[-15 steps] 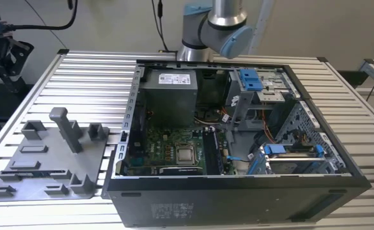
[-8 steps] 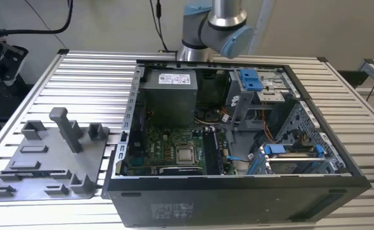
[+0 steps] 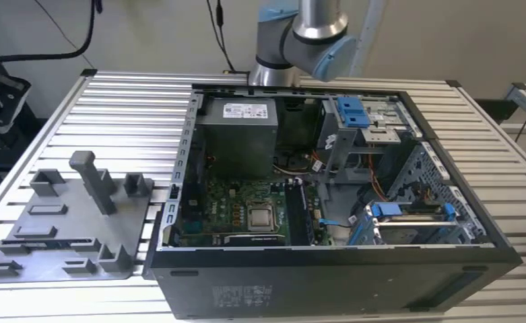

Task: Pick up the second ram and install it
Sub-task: 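Reach for the second ram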

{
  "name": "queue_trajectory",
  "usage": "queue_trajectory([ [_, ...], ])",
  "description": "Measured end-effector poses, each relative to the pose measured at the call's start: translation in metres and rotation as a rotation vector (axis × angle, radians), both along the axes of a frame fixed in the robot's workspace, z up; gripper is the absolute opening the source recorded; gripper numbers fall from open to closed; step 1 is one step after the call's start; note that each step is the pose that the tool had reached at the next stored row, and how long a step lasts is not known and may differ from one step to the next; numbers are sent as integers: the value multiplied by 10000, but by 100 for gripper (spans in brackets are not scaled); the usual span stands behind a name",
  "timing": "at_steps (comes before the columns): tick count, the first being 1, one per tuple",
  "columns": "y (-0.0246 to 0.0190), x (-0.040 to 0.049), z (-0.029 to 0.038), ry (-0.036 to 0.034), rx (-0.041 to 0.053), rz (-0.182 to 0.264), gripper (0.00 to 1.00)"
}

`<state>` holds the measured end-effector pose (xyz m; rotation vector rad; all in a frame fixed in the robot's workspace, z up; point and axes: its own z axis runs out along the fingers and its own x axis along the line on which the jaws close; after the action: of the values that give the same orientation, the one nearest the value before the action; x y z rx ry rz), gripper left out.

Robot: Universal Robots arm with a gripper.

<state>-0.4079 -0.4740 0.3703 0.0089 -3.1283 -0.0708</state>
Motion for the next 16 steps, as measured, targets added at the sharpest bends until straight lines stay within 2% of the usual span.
queue_trajectory([
  [5, -200, 0, -16, 0, 0, 0, 11],
  [7, -266, 0, -23, 1, -1, 1, 11],
  [16, -415, 18, -49, 0, -2, 70, 11],
])
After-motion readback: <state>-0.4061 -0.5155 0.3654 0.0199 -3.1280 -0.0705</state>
